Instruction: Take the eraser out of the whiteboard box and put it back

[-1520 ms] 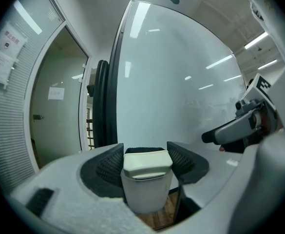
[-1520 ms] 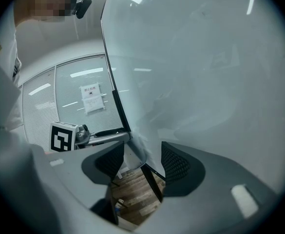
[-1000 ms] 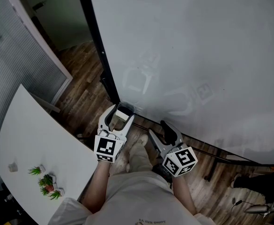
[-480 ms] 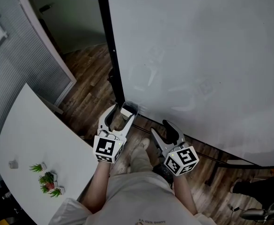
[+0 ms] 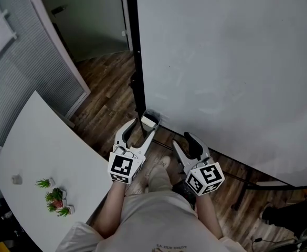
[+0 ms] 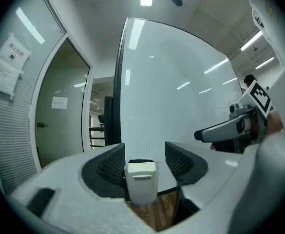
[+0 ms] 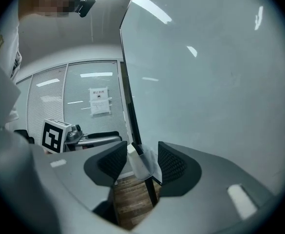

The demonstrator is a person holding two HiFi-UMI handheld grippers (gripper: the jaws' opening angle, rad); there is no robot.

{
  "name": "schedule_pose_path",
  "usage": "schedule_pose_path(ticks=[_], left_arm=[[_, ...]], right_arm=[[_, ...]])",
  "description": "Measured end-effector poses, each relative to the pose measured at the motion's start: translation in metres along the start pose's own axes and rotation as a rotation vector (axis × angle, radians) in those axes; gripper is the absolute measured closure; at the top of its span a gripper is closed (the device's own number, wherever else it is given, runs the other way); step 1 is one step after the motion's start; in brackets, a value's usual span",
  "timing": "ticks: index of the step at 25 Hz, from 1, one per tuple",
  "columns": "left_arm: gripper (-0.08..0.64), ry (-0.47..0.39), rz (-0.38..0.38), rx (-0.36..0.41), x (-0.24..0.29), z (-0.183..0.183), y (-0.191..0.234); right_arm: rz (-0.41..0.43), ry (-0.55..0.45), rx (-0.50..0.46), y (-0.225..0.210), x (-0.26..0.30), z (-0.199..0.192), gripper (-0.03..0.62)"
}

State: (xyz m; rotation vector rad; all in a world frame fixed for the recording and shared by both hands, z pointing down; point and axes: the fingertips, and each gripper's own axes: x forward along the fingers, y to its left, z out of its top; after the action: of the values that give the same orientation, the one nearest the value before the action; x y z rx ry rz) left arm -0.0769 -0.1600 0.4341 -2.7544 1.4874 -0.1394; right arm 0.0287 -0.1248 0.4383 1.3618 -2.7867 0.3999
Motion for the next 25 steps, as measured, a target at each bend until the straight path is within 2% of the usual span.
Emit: schedule_pose_path(ticks=[8, 11, 15, 20, 22, 25], left_arm=[[0.381, -0.010, 0.015, -0.003, -0.017, 0.006, -0.002], [0.432, -0.020, 0.025, -0.028, -0.023, 0.006, 0.000], [0.501, -0.019, 0.032, -0.021, -0.027, 0.005, -0.002], [0.547, -0.018, 0.065, 0.025, -0.028, 0.011, -0.001], [0.570, -0.018, 0.073, 0.026, -0.029, 0.012, 0.001], [0.563, -0.009, 0.075, 0.005, -0.029, 0.009, 0.004]], right_arm=[[-0.075, -0.087, -0.063, 0.002, -0.014, 0.021, 0.496], [-0.080, -0.090, -0.070, 0.004, -0.017, 0.022, 0.522], [-0.081, -0.094, -0.080, 0.006, -0.020, 0.021, 0.579], [-0.079, -0.099, -0.079, 0.006, -0.022, 0.022, 0.580], [-0.081, -0.094, -0.078, 0.005, -0.023, 0.021, 0.580], [-0.083, -0.086, -0.076, 0.003, -0.023, 0.019, 0.580]])
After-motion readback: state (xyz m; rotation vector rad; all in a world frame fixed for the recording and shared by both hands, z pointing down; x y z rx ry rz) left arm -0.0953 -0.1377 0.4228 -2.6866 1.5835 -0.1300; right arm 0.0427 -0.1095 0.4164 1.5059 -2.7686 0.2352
